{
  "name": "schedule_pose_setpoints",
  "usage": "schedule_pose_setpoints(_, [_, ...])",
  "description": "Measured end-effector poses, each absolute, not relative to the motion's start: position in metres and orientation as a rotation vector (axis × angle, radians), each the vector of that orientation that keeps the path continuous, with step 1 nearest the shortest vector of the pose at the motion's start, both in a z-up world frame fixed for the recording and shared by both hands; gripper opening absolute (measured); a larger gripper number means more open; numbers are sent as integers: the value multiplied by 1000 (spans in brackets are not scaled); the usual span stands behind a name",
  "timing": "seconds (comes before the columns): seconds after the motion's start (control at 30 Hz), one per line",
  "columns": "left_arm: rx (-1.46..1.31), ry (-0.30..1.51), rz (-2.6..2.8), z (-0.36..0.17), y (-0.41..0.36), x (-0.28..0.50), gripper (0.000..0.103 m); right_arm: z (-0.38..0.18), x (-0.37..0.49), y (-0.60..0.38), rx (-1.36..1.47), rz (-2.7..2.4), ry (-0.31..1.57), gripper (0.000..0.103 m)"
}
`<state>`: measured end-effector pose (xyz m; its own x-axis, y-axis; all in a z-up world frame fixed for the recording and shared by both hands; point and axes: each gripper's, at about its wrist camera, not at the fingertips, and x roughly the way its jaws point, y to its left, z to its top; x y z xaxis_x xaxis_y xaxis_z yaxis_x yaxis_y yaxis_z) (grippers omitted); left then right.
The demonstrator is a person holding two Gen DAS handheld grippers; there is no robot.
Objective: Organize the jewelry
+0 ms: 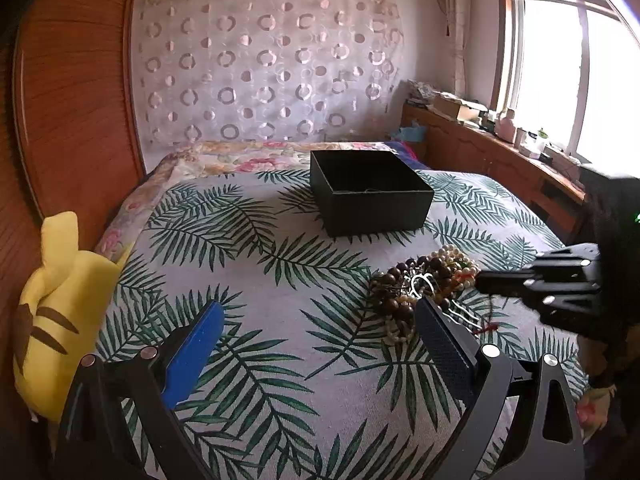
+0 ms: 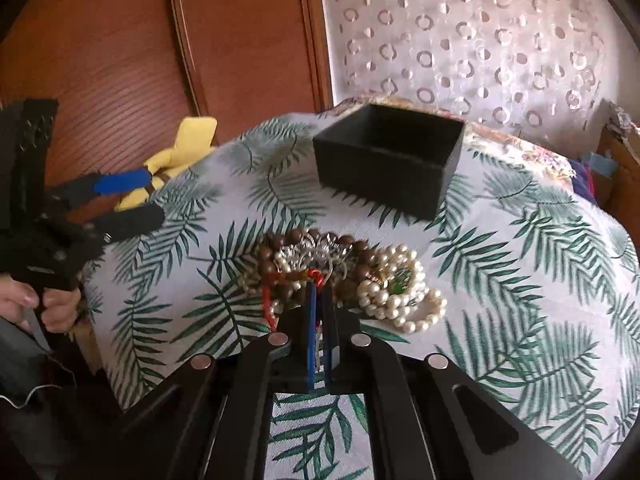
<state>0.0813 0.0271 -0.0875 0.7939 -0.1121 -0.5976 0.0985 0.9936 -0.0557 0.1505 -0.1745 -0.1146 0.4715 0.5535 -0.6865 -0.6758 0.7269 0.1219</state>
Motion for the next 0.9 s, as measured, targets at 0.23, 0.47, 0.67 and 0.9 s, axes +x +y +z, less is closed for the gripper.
schedule_pose_setpoints(0.23, [-22,652,-120,-90,27,81,92,-90,141,-197,-158,724,705,3])
schedule_pose_setpoints(0.47, [-24,696,-184,-102,14,93,92,-87,136,-219,-154,678,694,3])
schedule_pose_setpoints(0.67, [-28,753,-261,-112,2,116,81,-99,133,-232,-137,651,707,3])
schedule_pose_setpoints(0.9, [-36,808,-304,-119,-9,135,56,-105,132,-240,-102,643,715,3])
